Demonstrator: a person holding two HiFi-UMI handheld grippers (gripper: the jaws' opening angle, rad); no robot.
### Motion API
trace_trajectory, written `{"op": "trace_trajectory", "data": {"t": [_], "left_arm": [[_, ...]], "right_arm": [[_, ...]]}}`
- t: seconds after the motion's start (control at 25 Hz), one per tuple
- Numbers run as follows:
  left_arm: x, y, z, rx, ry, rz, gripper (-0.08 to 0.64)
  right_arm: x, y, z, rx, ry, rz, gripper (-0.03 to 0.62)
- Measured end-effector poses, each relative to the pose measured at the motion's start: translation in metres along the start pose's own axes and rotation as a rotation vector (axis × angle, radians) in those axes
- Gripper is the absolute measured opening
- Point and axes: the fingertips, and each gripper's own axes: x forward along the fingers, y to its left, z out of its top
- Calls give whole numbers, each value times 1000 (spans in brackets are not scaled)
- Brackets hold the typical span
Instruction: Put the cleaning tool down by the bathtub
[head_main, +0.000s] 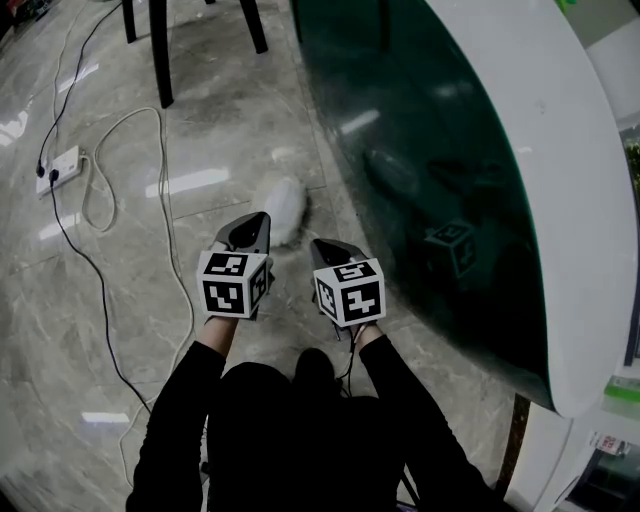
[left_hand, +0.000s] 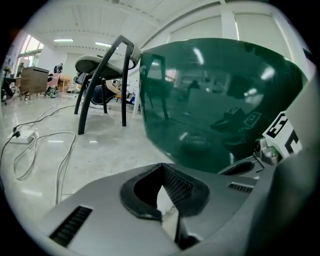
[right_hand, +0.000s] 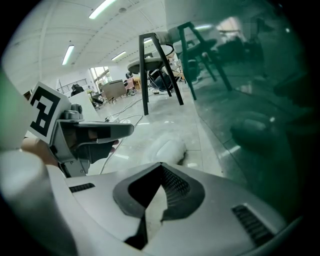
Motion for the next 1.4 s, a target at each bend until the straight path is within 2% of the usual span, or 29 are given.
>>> {"op": "trace_trajectory", "data": {"t": [0.32, 0.68, 1.4], "left_arm": [[-11, 2, 10, 24, -41, 26, 8], [-16, 4, 4, -18, -29, 32, 8], [-16, 6, -7, -39, -10, 32, 8]], "right_arm": [[-5, 3, 1, -12, -15, 4, 0], [-1, 14, -1, -61, -13, 12, 0], [1, 14, -7, -26, -14, 23, 0]]}}
